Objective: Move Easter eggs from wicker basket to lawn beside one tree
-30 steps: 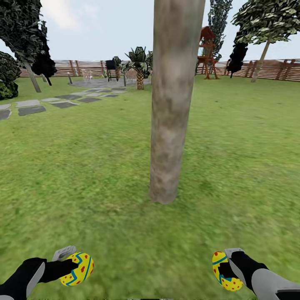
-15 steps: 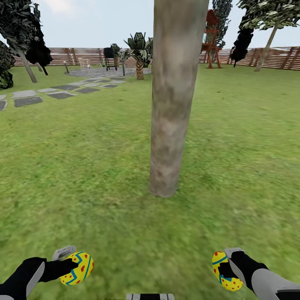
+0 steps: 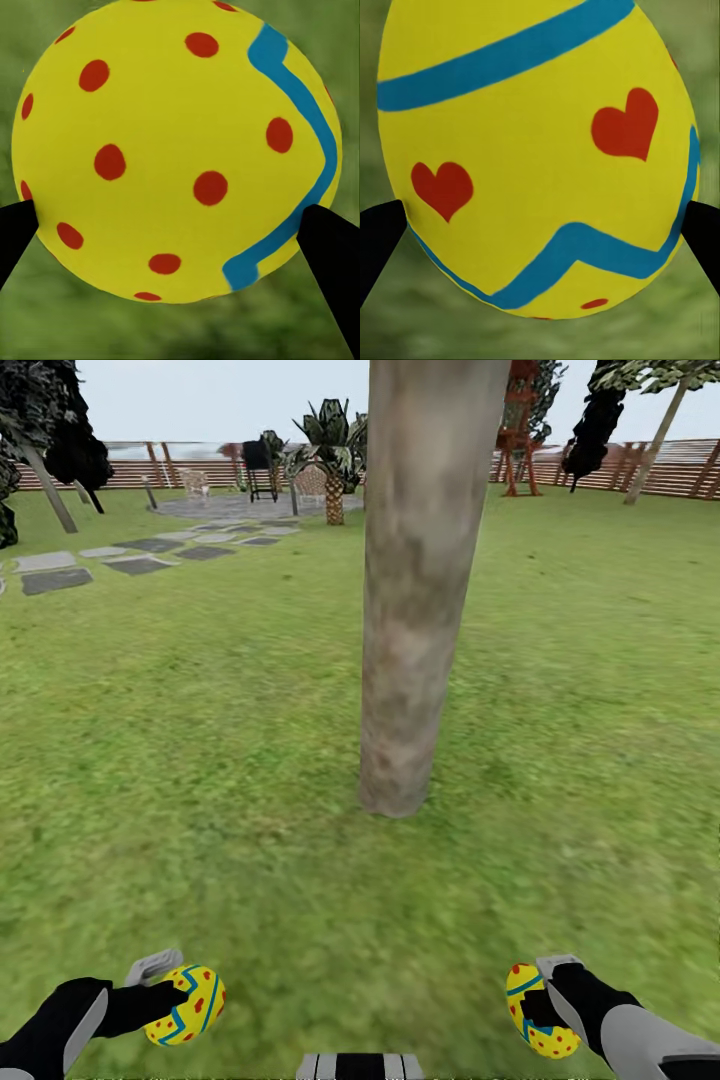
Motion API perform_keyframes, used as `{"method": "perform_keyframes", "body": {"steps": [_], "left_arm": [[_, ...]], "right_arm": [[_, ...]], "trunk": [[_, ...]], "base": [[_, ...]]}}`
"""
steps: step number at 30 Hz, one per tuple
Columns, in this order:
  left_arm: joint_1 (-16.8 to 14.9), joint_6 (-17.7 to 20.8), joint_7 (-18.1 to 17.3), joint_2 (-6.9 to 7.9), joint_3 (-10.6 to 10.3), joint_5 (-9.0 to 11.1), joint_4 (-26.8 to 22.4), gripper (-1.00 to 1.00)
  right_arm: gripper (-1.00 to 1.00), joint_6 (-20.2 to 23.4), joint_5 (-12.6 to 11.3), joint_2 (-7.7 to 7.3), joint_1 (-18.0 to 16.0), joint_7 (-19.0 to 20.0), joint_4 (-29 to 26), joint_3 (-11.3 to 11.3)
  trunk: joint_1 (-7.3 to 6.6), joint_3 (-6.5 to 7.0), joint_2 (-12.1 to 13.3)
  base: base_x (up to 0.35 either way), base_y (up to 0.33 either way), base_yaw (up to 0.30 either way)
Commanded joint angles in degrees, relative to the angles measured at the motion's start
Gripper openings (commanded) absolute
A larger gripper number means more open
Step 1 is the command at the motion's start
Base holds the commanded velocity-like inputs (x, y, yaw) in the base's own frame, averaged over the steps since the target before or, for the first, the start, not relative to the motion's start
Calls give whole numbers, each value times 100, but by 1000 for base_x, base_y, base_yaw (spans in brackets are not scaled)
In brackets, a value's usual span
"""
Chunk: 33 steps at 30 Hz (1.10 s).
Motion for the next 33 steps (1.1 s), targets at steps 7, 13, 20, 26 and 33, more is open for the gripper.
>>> {"method": "perform_keyframes", "body": {"steps": [7,13,20,26,33], "left_arm": [[-2,48,-10,-26,22,34,-3,-100],[-2,48,-10,-26,22,34,4,-100],[-2,40,-51,-30,24,43,33,100],[-2,47,-21,-35,56,69,49,100],[-2,44,-28,-44,49,79,49,100]], "right_arm": [[-100,38,13,-2,0,3,-12,43],[-100,38,13,-2,0,0,-12,42],[100,38,13,-8,0,3,-12,41],[100,42,13,-2,0,0,-12,43],[100,40,13,-2,0,-1,-12,44]], "trunk": [[17,-160,-11],[22,-204,-14],[22,-204,-14],[22,-204,-14],[22,-204,-14]], "base": [[0,0,0],[0,0,0],[0,0,0],[0,0,0],[0,0,0]]}}
